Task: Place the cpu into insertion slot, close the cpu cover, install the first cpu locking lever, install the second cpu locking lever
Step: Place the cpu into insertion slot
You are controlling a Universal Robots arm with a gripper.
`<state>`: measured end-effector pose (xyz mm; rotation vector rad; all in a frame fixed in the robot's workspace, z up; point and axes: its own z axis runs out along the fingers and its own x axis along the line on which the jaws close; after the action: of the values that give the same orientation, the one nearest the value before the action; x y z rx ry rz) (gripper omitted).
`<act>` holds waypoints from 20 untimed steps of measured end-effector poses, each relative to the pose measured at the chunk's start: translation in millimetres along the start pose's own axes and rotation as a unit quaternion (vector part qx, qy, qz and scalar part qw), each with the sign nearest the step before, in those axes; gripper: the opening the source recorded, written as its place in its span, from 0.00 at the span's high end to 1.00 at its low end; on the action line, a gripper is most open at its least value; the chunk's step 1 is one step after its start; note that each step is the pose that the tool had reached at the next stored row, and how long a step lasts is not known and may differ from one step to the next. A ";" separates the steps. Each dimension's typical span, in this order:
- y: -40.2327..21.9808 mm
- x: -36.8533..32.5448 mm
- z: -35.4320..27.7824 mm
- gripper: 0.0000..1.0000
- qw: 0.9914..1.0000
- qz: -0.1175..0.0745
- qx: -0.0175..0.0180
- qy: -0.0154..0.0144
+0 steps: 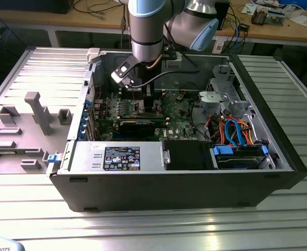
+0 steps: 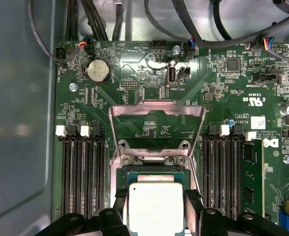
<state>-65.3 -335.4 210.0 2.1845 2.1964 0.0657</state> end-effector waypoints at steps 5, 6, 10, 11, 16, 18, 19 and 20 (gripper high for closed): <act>-0.3 0.0 1.6 0.46 1.000 0.001 0.000 0.001; -0.3 0.0 1.7 0.46 1.000 0.001 0.000 0.001; -0.3 0.0 1.7 0.46 1.000 0.000 0.000 0.001; -0.3 0.0 1.7 0.46 1.000 0.001 0.000 0.001; -0.3 0.0 1.8 0.46 1.000 0.000 0.000 0.001; -0.3 0.0 1.8 0.46 1.000 -0.001 0.000 0.001; -1.6 -0.6 6.2 0.46 1.000 -0.001 0.000 0.004; -1.9 -2.2 11.1 0.46 1.000 0.001 0.000 0.003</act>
<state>-66.5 -337.6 198.9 2.1894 2.1979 0.0728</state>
